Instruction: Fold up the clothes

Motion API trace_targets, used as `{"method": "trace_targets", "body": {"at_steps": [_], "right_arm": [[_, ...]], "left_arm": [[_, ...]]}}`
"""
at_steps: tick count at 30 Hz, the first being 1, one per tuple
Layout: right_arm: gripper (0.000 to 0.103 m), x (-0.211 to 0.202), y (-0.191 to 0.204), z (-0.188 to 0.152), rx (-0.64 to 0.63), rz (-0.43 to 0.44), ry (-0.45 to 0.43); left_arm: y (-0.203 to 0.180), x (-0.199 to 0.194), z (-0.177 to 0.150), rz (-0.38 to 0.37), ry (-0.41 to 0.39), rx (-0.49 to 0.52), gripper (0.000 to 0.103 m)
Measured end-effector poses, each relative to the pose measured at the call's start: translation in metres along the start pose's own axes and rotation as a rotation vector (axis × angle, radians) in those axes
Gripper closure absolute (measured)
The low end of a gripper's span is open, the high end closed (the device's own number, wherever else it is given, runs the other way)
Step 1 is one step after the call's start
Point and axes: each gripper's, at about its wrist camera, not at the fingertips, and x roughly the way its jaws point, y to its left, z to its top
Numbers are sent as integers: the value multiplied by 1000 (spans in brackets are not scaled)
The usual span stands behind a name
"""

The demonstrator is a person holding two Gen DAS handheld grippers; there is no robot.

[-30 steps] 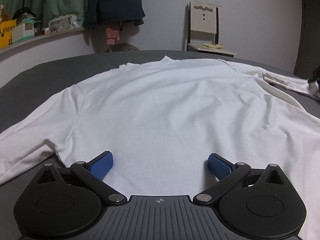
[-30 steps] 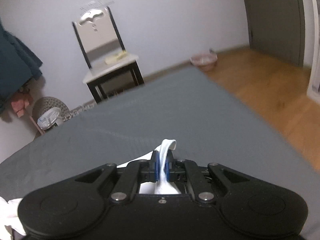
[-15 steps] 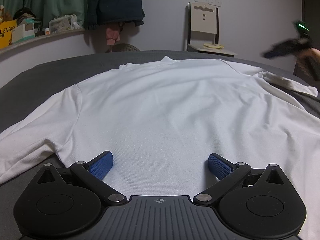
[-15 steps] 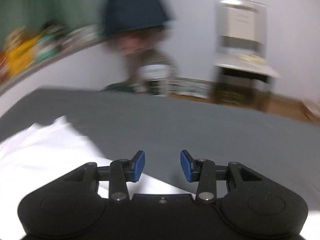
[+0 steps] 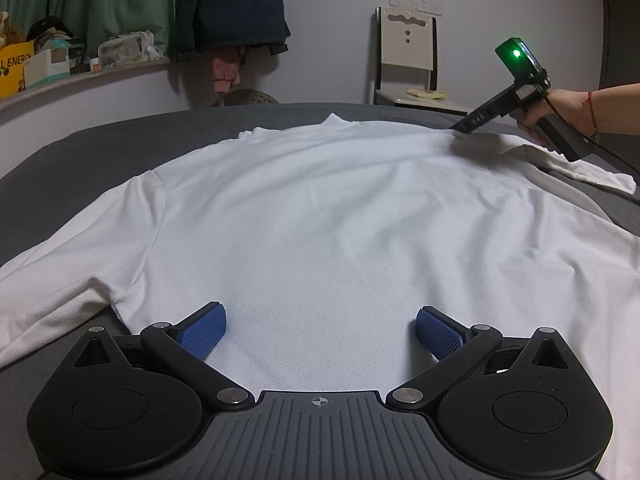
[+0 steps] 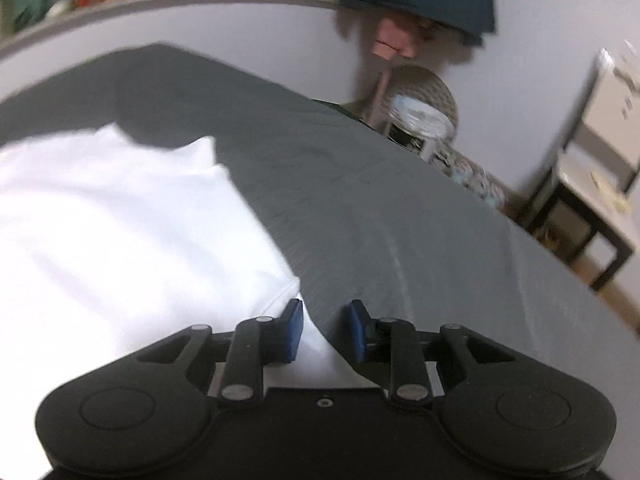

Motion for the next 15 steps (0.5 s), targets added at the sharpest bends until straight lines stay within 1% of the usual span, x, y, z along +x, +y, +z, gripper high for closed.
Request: {"method": "trace_targets", "body": {"at_steps": [2,4,6,9,12,15], "right_arm": [[80,-4,13,-3,-72,-19,-6],[80,-7,15,0,-80,-28,-18],[79,-9,9,4,-35,-16,-34],[79,0,-6,12,54,18,-36],[79,4,-10,18,98,39,-42],[79,7,-20,20,208,100,-67]], "left_arm": [[0,0,1,0,0,0,0],[1,0,1,-1,0,0,0],[1,0,0,0,0,0,0],[1,0,-1,-1,-2,-1,0],[2,0,-1,-2,-2,-1,0],[1,1,-1,-2,-2,-1,0]]}}
